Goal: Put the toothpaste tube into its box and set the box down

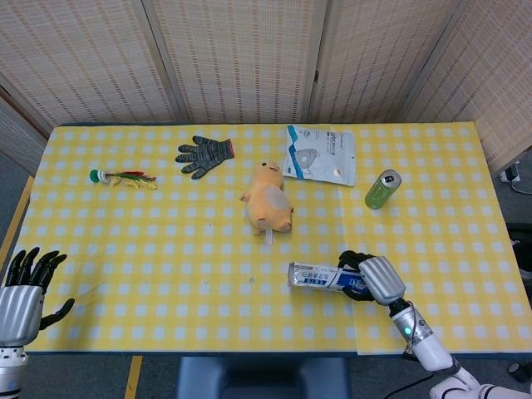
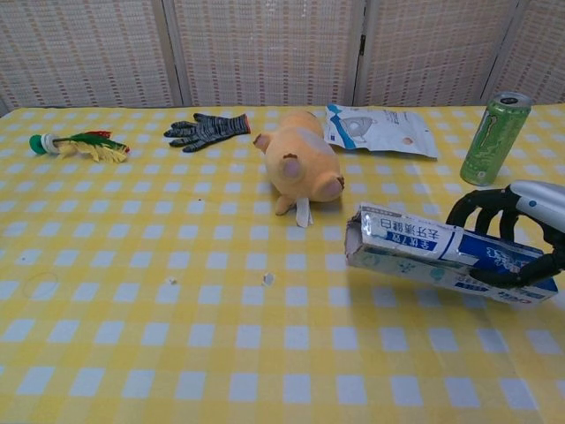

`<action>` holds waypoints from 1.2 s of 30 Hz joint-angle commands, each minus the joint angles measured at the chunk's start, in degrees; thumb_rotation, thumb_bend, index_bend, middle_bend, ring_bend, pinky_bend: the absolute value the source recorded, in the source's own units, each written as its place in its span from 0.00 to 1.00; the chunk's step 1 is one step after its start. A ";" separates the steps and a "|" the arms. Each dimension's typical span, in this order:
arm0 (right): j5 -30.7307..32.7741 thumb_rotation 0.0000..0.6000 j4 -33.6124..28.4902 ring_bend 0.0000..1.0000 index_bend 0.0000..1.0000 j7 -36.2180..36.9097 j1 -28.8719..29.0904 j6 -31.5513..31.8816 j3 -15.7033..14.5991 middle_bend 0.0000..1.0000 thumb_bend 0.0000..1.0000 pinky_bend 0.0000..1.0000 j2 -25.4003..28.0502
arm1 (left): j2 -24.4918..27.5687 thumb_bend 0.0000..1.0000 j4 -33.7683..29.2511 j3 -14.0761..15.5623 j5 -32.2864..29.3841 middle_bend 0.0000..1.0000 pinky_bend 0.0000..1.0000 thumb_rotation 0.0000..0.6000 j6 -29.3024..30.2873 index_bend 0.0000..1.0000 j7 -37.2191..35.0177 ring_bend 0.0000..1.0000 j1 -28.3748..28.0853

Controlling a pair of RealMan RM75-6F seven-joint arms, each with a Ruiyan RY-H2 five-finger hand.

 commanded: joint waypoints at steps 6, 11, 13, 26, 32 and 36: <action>3.43 1.00 -1.70 0.35 0.41 -3.93 0.42 -5.03 0.89 0.24 0.32 0.56 1.09 | -0.46 0.23 0.83 0.63 -0.38 0.20 0.00 1.00 -1.51 0.21 -1.43 0.07 0.93; 3.17 1.00 -2.63 0.29 0.30 -4.32 0.52 -5.84 0.86 0.15 0.32 0.53 1.84 | -0.31 0.23 0.90 0.51 -0.62 0.20 0.00 1.00 -1.67 0.21 -2.09 0.07 1.52; 2.71 1.00 -2.82 0.25 0.25 -4.18 0.50 -5.66 0.81 0.11 0.31 0.51 2.17 | -0.27 0.23 0.90 0.48 -0.59 0.20 0.00 1.00 -1.78 0.21 -2.21 0.07 1.63; -0.34 1.00 -10.11 0.05 0.00 -9.25 -0.97 -3.62 -1.35 0.00 0.31 0.26 11.63 | 0.45 0.24 -0.70 0.52 0.68 0.20 0.00 1.00 -0.98 0.20 -1.66 0.07 2.79; -0.67 1.00 -14.52 0.00 0.00 -10.94 -3.50 -0.19 -1.97 0.00 0.32 0.10 17.03 | 0.87 0.23 -1.55 0.34 0.66 0.20 0.00 1.00 -0.92 0.20 -0.57 0.07 3.22; -2.29 1.00 -15.12 0.00 0.00 -12.38 -7.82 8.23 -1.86 0.00 0.32 0.01 19.14 | 1.06 0.23 -1.59 0.37 1.32 0.19 0.00 1.00 -0.05 0.20 0.97 0.07 3.71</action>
